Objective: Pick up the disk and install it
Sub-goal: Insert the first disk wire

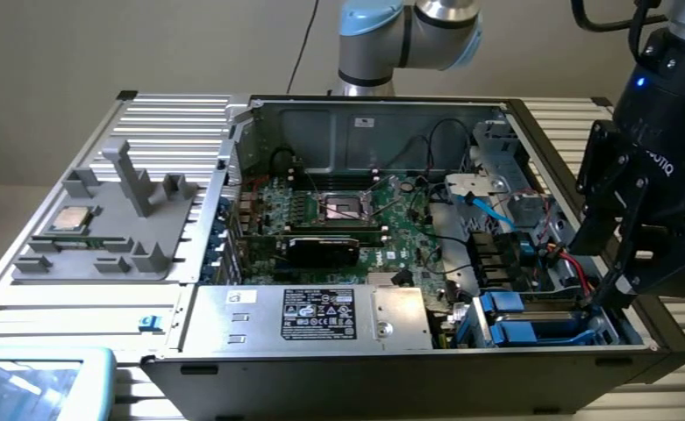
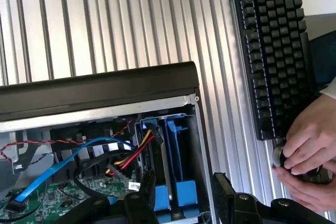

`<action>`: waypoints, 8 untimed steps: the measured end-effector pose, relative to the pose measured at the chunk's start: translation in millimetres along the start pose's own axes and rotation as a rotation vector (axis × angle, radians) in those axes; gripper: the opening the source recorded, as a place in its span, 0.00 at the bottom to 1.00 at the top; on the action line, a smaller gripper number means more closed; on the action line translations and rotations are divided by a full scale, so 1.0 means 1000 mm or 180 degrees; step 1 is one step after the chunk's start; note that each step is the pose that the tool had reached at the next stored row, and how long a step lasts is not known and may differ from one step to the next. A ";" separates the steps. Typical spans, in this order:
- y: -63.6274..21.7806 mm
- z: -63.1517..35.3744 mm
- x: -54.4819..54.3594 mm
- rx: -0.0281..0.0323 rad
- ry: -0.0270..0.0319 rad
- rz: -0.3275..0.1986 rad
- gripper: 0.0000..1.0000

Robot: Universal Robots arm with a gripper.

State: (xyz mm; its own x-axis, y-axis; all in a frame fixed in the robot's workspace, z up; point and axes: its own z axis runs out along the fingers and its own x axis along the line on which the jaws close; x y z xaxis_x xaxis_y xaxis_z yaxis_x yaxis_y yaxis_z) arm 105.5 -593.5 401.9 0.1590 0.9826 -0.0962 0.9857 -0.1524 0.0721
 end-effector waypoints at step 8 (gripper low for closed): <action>0.0000 0.0027 -0.001 -0.0153 0.0046 -0.0341 0.56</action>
State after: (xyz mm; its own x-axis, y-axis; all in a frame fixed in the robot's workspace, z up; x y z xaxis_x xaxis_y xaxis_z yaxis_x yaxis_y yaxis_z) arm 105.5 -594.7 399.3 0.0517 0.9945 -0.0916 0.9931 -0.0416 0.1097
